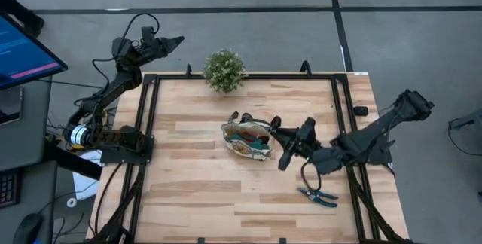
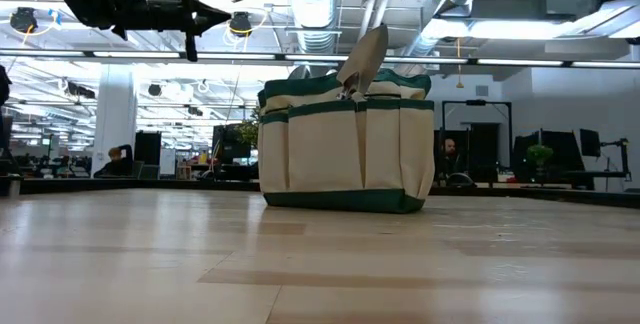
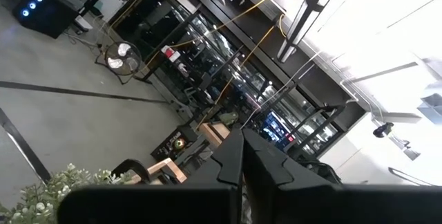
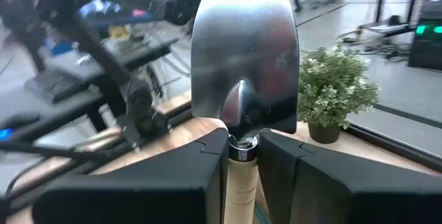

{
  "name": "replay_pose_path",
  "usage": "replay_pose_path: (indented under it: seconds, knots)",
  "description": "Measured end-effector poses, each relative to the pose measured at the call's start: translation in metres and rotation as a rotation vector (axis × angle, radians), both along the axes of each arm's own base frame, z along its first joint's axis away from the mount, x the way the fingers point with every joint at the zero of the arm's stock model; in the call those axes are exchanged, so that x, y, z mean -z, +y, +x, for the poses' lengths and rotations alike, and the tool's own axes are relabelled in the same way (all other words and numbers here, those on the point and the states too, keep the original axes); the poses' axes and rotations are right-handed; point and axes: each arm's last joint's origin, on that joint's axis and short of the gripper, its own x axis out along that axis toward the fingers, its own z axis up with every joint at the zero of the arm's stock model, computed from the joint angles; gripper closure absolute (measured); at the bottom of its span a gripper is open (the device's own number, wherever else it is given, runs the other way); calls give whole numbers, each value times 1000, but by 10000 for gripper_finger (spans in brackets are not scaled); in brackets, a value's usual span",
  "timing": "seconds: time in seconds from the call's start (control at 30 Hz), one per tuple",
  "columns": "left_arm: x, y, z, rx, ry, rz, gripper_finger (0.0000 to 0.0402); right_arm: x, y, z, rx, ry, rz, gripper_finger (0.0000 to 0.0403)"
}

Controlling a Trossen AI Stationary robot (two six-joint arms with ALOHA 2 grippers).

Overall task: Pick & Place Garden tools in Gardening bag
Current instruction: Put the brown trowel into the white gardening bag

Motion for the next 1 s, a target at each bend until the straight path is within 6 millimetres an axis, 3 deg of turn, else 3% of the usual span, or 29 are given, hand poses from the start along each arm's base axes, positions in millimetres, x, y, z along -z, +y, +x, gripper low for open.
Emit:
replay_pose_path:
  seconds: [0.43, 0.77, 1.0]
  knots:
    - [1, -1, 1, 43, 24, 8, 394, 63, 65, 27, 185, -102, -35, 359]
    - [1, -1, 1, 42, 24, 8, 394, 110, 72, 43, 321, -97, -134, 359]
    - [0, -1, 1, 42, 24, 8, 394, 110, 56, 54, 331, -29, -170, 359]
